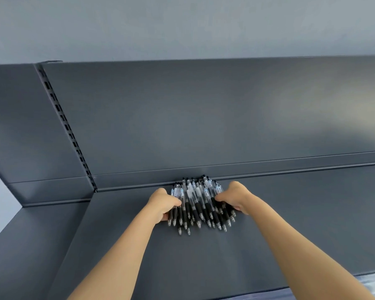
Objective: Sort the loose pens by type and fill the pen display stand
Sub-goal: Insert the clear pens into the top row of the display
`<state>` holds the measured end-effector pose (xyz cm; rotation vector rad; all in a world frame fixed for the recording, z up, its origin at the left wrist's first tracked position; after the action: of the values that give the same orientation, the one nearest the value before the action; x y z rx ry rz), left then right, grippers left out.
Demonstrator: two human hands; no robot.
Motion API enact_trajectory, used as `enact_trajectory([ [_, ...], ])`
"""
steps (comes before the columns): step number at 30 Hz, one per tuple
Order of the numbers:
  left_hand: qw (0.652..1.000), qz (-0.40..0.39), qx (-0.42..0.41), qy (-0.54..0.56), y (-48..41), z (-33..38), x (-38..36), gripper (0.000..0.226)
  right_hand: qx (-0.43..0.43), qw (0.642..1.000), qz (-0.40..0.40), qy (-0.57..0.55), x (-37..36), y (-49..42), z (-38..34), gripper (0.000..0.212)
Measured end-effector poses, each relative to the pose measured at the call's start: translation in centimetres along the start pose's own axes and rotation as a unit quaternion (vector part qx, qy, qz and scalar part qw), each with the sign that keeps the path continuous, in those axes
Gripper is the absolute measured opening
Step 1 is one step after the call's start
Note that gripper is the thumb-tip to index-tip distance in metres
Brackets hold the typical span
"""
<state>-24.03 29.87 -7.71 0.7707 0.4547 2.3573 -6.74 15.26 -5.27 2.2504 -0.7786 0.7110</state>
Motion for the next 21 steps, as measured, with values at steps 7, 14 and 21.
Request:
enact_trajectory([
  [7,0.998,0.007,-0.018,-0.064,0.7,0.6,-0.3,0.020,0.008,1.000,-0.022,0.013,-0.5,0.1,-0.5,0.034],
  [14,0.989,0.054,-0.037,-0.133,1.5,0.7,-0.5,0.025,0.021,1.000,-0.022,0.006,-0.4,0.0,-0.1,0.042],
  [21,0.997,0.044,-0.062,-0.004,1.9,0.2,-0.1,0.020,0.028,0.999,-0.022,-0.033,-0.1,0.6,0.2,0.038],
])
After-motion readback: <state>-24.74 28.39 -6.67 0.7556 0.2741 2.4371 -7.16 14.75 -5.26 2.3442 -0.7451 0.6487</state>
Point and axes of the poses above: each hand's wrist, its own y-axis away from the middle knuckle, its own x-axis out of the back of the hand, z = x × y, the point moved 5 cm from there along -y, towards the middle knuckle, and after that the axes turned 1 degree about x, right-handed, at the moved point
